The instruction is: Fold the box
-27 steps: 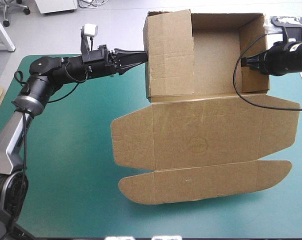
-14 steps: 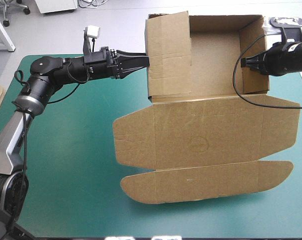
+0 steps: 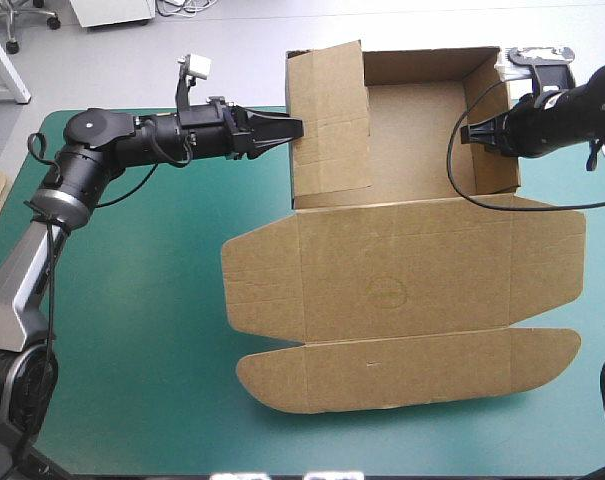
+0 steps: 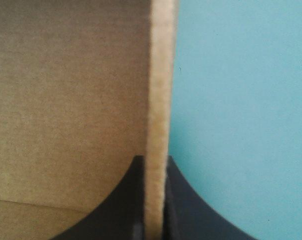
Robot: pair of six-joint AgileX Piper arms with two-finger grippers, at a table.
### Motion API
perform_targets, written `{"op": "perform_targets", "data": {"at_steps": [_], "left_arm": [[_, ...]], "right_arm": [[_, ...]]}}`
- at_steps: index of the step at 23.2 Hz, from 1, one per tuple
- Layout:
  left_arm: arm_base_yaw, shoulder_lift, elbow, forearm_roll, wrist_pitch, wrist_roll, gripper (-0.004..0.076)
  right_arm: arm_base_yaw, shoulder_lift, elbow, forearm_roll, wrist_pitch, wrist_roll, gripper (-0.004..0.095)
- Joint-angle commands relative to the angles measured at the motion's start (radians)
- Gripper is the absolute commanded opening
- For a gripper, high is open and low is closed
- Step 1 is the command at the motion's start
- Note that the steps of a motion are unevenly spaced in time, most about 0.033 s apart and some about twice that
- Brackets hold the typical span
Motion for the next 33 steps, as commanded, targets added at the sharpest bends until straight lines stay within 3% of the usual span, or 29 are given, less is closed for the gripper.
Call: {"op": "perform_targets", "data": {"at_steps": [1, 8, 12, 18, 23, 25, 31, 33], "left_arm": [[-0.053, -0.051, -0.076, 0.121, -0.102, -0.094, 0.0448], [-0.148, -0.043, -0.100, 0.508, -0.309, -0.417, 0.0448], [-0.174, -0.030, -0.100, 0.608, -0.350, -0.511, 0.0448], [-0.197, 0.010, -0.114, 0.907, -0.340, -0.741, 0.0438], [-0.197, 0.064, -0.159, 1.179, -0.230, -0.945, 0.0436], [-0.197, 0.064, -0.159, 1.227, -0.221, -0.992, 0.0367], [-0.197, 0.074, -0.159, 1.255, -0.179, -0.992, -0.0011], [-0.197, 0.083, -0.159, 1.266, -0.165, -0.992, -0.0010]], "right_arm": [[0.026, -0.031, -0.029, 0.015, -0.047, 0.018, -0.0013], [0.045, -0.011, -0.029, 0.005, -0.071, 0.066, -0.0013], [0.078, 0.011, -0.027, 0.006, -0.073, 0.073, -0.0013], [0.147, 0.063, -0.027, 0.004, -0.121, 0.114, -0.0013], [0.208, 0.111, -0.029, 0.032, -0.171, 0.131, -0.0013], [0.226, 0.127, -0.029, 0.030, -0.179, 0.146, -0.0012], [0.262, 0.152, -0.029, 0.022, -0.175, 0.172, -0.0012], [0.273, 0.156, -0.029, -0.001, -0.173, 0.176, -0.0012]]}}
